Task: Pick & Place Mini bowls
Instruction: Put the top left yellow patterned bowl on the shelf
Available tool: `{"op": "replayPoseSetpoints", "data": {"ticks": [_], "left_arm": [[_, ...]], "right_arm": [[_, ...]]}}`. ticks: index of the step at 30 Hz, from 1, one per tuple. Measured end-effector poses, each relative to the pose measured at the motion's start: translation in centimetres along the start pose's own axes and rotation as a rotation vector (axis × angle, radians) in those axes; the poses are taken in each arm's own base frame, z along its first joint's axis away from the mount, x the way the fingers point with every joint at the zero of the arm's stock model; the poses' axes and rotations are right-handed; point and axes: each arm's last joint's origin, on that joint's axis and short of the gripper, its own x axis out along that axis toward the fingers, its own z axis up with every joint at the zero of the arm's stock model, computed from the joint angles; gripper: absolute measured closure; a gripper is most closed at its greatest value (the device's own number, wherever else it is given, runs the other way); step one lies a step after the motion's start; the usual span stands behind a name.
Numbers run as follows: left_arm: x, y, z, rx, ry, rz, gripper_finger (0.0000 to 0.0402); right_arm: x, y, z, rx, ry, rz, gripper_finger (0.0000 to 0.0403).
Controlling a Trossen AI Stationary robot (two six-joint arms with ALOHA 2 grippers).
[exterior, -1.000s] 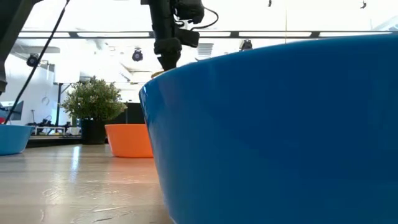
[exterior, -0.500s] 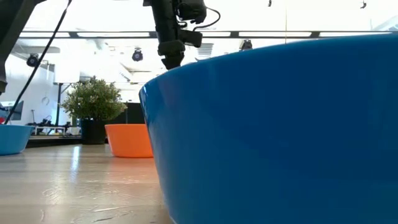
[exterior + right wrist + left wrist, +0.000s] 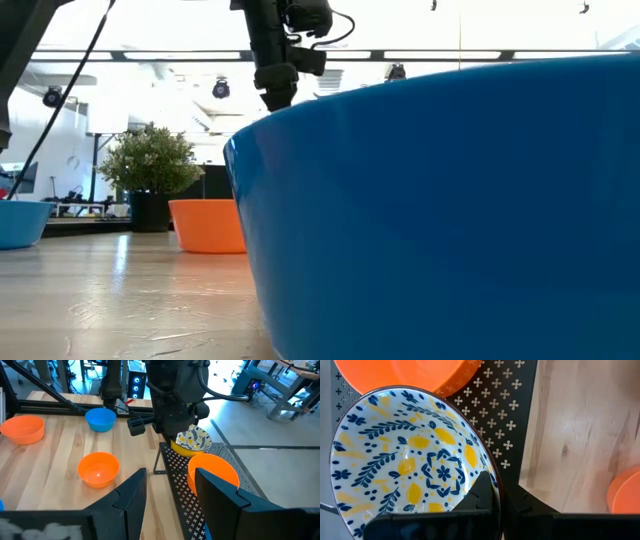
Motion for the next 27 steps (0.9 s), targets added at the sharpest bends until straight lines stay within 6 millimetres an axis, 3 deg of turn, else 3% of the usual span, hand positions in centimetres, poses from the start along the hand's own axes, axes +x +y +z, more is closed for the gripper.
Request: {"op": "replayPoseSetpoints", "data": {"ticks": [15, 27], "left_arm": [[0.00, -0.08, -0.05, -0.002, 0.000, -0.024, 0.0397], [-0.03, -0.08, -0.05, -0.003, -0.002, -0.024, 0.0371]], "right_arm": [[0.00, 0.00, 0.00, 0.000, 0.000, 0.000, 0.0241], [0.01, 0.01, -0.01, 0.000, 0.000, 0.000, 0.0241]]}}
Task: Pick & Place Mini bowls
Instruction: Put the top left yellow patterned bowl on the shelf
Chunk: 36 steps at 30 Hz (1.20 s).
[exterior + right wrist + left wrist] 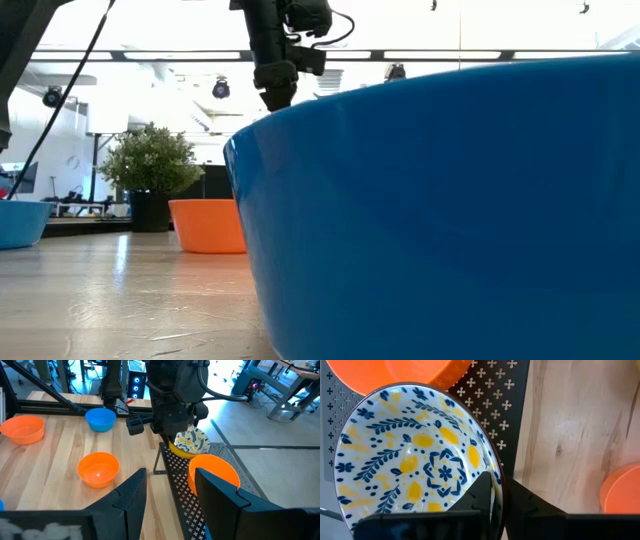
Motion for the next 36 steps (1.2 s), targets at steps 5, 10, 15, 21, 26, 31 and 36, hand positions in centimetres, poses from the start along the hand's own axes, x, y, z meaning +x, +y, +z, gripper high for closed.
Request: {"op": "replayPoseSetpoints", "data": {"ticks": [5, 10, 15, 21, 26, 31, 36], "left_arm": [[0.01, 0.02, 0.08, -0.009, -0.008, 0.002, 0.0369], [0.02, 0.04, 0.18, -0.012, -0.019, 0.004, 0.0368], [0.02, 0.05, 0.25, -0.015, -0.025, 0.006, 0.0367], [0.01, 0.07, 0.28, -0.027, -0.028, 0.008, 0.0366], [0.01, 0.08, 0.28, -0.031, -0.028, 0.013, 0.0349], [0.01, 0.08, 0.28, -0.028, -0.027, 0.013, 0.0339], [-0.08, 0.12, 0.32, -0.028, -0.030, 0.015, 0.0339]], "right_arm": [[0.00, 0.00, 0.00, 0.000, 0.000, 0.000, 0.0241], [0.00, 0.00, 0.00, 0.000, 0.000, 0.000, 0.0241], [0.00, 0.00, 0.00, -0.002, 0.000, 0.000, 0.0241], [0.00, 0.00, 0.01, 0.000, -0.001, 0.000, 0.0241], [0.00, -0.01, 0.04, 0.001, -0.004, -0.001, 0.0241], [0.00, 0.00, 0.05, 0.001, -0.005, 0.000, 0.0241], [0.00, 0.00, 0.05, 0.001, -0.005, 0.000, 0.0241]]}}
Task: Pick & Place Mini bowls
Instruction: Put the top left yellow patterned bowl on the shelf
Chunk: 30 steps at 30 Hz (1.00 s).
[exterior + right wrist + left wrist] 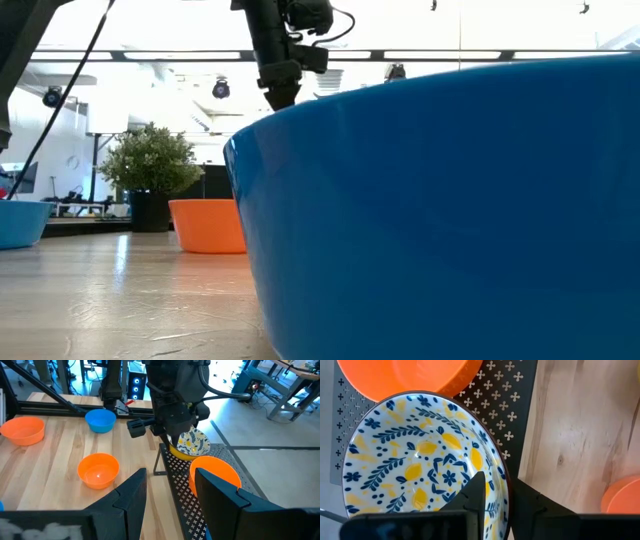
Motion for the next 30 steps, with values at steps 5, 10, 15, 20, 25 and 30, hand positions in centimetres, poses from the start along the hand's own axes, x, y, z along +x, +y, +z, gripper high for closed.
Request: {"op": "replayPoseSetpoints", "data": {"ticks": [5, 10, 15, 20, 25, 30], "left_arm": [[-0.6, 0.2, 0.2, -0.006, -0.018, 0.004, 0.0339], [-1.4, 0.5, 0.7, -0.044, -0.054, 0.004, 0.0339], [-1.5, 0.4, 0.7, -0.047, -0.056, -0.019, 0.0339], [-1.5, 0.4, 0.7, -0.047, -0.055, -0.020, 0.0339], [-1.6, 0.4, 0.7, -0.047, -0.057, -0.020, 0.0339], [-1.7, 0.3, 0.8, -0.045, -0.065, -0.021, 0.0339]], "right_arm": [[0.0, 0.0, 0.0, 0.000, 0.000, 0.000, 0.0241], [0.0, 0.0, 0.0, 0.000, 0.000, 0.000, 0.0241], [0.0, 0.0, 0.0, 0.000, 0.000, 0.000, 0.0241], [0.0, 0.0, 0.0, 0.000, 0.000, 0.000, 0.0241], [0.0, 0.0, 0.0, 0.000, 0.000, 0.000, 0.0241], [0.0, 0.0, 0.0, 0.000, 0.000, 0.000, 0.0241]]}}
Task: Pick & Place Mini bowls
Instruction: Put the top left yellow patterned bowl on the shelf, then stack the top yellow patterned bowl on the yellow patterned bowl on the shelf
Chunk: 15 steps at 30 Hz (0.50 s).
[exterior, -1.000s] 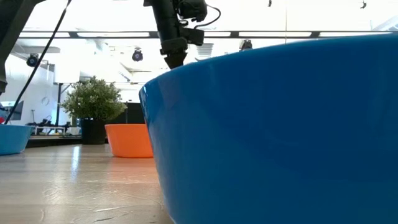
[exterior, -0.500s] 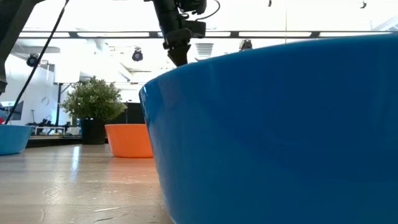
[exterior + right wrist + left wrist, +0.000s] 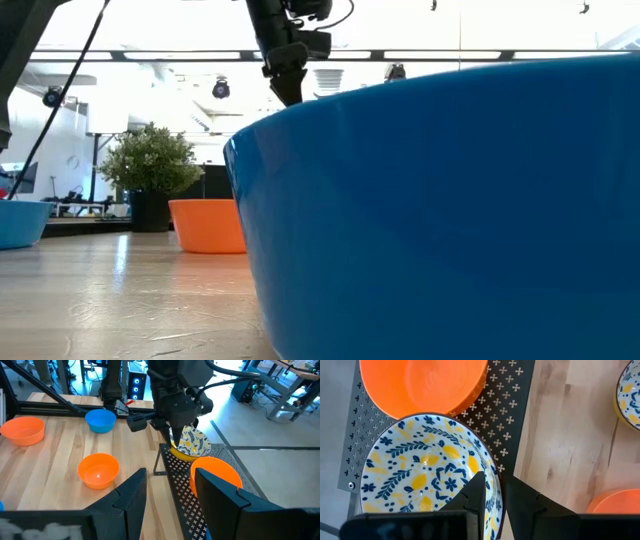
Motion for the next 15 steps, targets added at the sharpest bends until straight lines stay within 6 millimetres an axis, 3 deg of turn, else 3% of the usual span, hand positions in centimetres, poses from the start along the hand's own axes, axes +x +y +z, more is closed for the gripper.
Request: {"op": "replayPoseSetpoints", "data": {"ticks": [15], "left_arm": [[-0.79, -0.23, 0.42, 0.008, -0.025, 0.000, 0.0339]], "right_arm": [[0.00, 0.00, 0.00, 0.000, 0.000, 0.000, 0.0241]]}}
